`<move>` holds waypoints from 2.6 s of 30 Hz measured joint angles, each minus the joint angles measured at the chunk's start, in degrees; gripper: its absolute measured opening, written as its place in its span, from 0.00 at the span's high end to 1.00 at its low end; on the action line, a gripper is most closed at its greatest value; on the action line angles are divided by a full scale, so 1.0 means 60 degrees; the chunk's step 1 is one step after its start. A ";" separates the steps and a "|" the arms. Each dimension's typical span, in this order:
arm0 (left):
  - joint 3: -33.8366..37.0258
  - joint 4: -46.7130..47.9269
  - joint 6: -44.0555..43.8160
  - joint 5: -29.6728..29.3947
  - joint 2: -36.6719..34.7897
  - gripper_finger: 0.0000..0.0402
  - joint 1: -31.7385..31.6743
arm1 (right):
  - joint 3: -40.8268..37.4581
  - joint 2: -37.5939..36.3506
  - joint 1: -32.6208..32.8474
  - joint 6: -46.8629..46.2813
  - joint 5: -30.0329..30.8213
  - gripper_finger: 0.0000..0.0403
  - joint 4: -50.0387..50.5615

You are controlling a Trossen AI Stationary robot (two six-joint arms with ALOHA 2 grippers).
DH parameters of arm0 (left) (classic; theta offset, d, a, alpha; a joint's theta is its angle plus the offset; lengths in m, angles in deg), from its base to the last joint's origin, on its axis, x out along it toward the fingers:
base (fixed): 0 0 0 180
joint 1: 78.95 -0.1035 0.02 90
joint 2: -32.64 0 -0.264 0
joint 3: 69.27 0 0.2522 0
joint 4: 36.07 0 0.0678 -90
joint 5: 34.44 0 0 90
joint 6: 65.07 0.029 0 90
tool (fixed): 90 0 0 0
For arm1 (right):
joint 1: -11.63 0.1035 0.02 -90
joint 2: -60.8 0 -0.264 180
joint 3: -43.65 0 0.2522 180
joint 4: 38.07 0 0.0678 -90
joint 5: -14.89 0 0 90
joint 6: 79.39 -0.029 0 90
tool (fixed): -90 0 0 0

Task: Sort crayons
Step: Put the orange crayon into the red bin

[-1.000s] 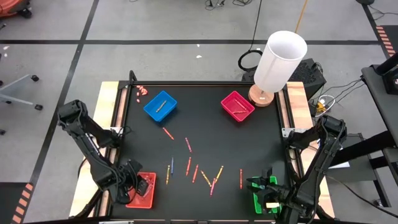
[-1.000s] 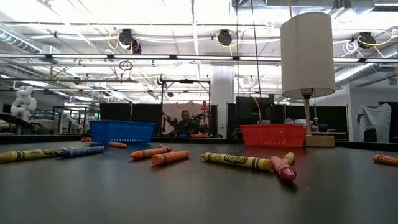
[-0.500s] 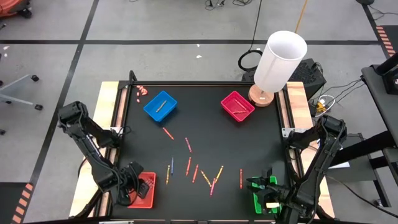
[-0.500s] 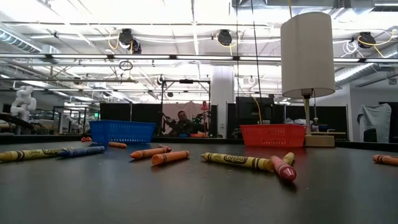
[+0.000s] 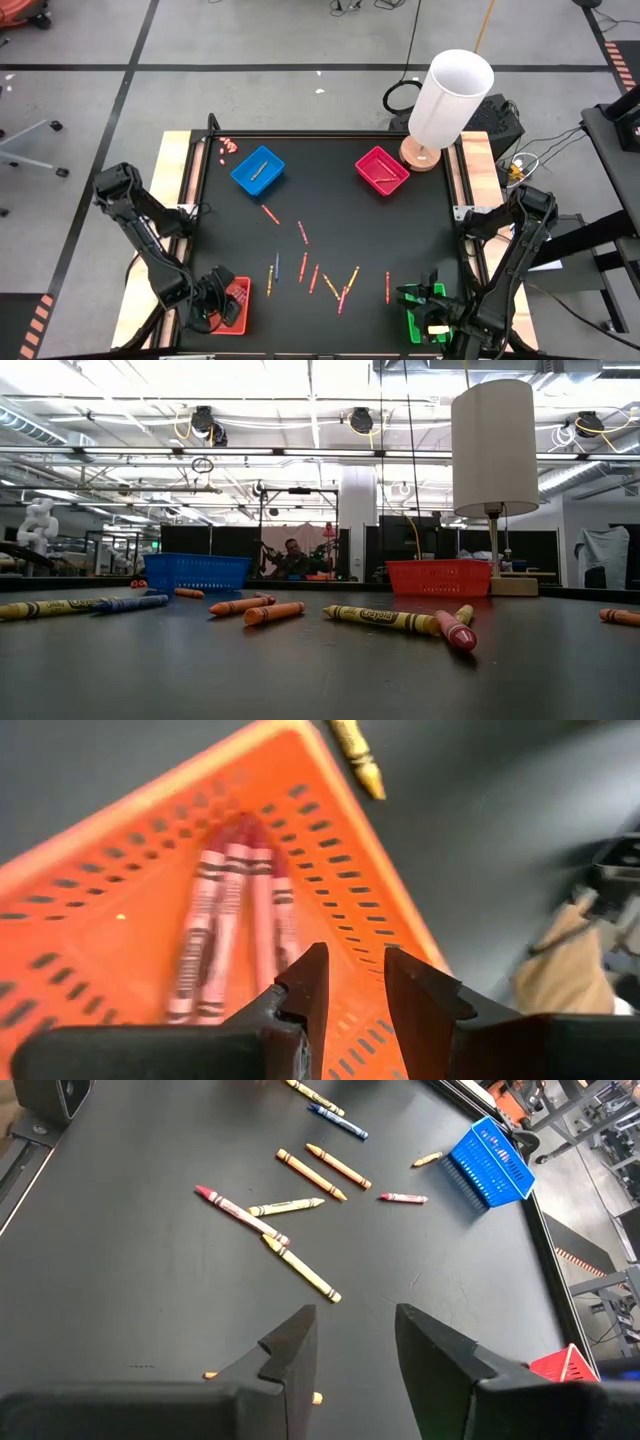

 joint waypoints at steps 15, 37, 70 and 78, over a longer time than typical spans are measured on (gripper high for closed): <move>0.0000 -0.0760 0.3599 -0.1530 -0.0004 0.75 -0.0909 | 0.0000 -0.0003 -0.0007 0.0029 0.0051 0.70 -0.0109; -0.0007 -0.3846 1.0631 -0.5643 -0.0011 0.75 -0.1569 | 0.0000 0.1099 -0.1524 0.4167 -0.1505 0.70 -0.4401; -0.0007 -0.3837 1.1925 -0.6032 -0.0011 0.75 -0.2477 | 0.0004 0.3593 -0.6653 1.0137 -0.8041 0.70 -1.0198; -0.0007 -0.3832 1.1921 -0.6032 -0.0011 0.75 -0.2673 | 0.0007 0.3848 -0.7507 1.0546 -0.9823 0.70 -1.0263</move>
